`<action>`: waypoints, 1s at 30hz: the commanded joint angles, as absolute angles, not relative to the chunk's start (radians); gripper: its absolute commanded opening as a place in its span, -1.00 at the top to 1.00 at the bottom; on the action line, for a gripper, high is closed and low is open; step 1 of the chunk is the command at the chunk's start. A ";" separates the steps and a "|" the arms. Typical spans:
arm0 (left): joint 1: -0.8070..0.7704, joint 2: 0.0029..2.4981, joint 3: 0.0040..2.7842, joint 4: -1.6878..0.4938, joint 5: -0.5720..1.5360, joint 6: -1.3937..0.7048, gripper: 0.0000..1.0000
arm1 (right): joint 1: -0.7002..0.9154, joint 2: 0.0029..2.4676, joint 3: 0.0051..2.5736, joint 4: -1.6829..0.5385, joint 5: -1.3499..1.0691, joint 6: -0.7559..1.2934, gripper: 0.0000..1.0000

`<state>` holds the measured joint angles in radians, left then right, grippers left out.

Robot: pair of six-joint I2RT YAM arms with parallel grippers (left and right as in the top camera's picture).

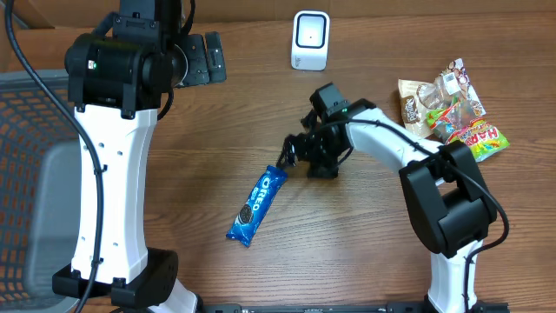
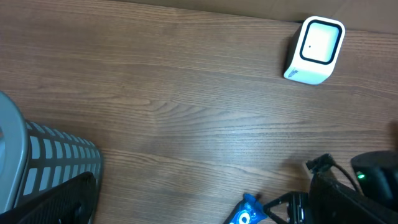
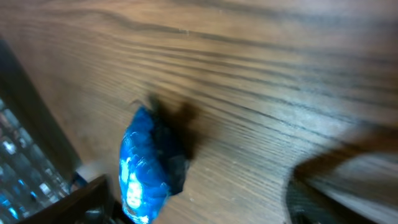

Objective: Scan the item barcode

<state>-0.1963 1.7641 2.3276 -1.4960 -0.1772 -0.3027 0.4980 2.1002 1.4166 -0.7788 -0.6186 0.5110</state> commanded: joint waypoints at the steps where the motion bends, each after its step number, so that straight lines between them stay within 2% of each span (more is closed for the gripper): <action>1: -0.197 1.765 2.326 -1.492 -0.191 -0.284 -0.99 | 0.550 2.107 1.365 -0.726 -0.607 0.612 -0.50; 3: -0.197 1.765 2.326 -1.492 -0.191 -0.284 -1.00 | 0.577 2.107 1.345 -0.665 -0.606 0.670 -0.29; 4: -0.197 1.765 2.326 -1.492 -0.191 -0.284 -1.00 | 0.598 2.107 1.339 -0.621 -0.594 0.725 -0.12; 9: -0.197 1.765 2.326 -1.492 -0.191 -0.284 -0.99 | 0.657 2.107 1.335 -0.573 -0.503 0.836 0.14; 11: -0.197 1.765 2.326 -1.492 -0.191 -0.284 -1.00 | 0.675 2.107 1.335 -0.568 -0.480 0.846 0.41; 12: -0.197 1.765 2.326 -1.492 -0.191 -0.284 -0.99 | 0.680 2.107 1.335 -0.569 -0.467 0.845 0.71; 13: -0.197 1.765 2.326 -1.492 -0.191 -0.284 -0.99 | 0.682 2.107 1.335 -0.569 -0.455 0.842 0.92; 19: -0.197 1.765 2.326 -1.492 -0.191 -0.284 -1.00 | 0.640 2.071 1.338 -0.572 -0.464 0.751 0.92; 23: -0.197 1.765 2.326 -1.492 -0.190 -0.284 -1.00 | 0.582 1.963 1.338 -0.659 -0.340 0.656 0.92; 26: -0.197 1.765 2.326 -1.492 -0.191 -0.284 -0.99 | 0.565 1.876 1.359 -0.748 -0.150 0.586 0.92; 30: -0.197 1.765 2.326 -1.492 -0.190 -0.284 -1.00 | 0.588 1.795 1.453 -0.944 0.290 0.563 0.92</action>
